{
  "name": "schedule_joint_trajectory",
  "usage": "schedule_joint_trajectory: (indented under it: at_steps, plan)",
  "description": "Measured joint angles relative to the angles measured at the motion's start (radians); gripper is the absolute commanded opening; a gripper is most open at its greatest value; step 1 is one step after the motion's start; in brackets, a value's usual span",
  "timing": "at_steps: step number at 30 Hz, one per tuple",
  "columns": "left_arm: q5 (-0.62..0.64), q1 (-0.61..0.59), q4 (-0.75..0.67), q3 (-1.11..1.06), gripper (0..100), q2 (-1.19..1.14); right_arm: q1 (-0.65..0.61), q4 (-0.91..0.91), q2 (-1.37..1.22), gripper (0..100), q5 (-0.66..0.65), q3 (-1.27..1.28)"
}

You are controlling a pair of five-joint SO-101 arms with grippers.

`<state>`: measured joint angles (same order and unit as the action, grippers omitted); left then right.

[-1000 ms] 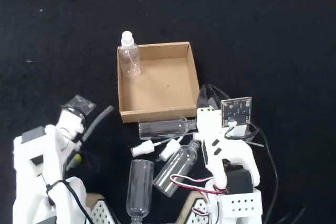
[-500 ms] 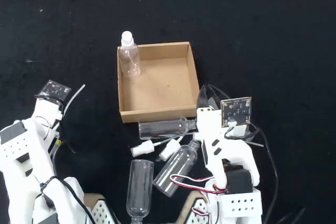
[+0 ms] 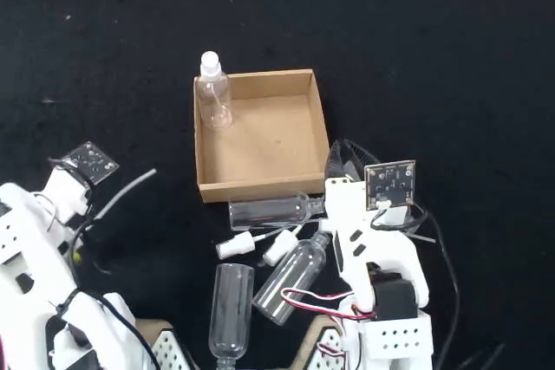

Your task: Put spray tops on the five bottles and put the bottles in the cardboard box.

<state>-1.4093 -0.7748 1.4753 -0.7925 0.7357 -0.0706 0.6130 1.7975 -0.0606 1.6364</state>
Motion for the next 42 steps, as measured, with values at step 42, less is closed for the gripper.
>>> schedule_joint_trajectory:
  at_steps: [42]
  plan:
    - [0.566, 1.309, -0.005, 0.166, 6, 0.000, 0.620, 0.261, 0.002, 1.5, 0.000, -0.473]
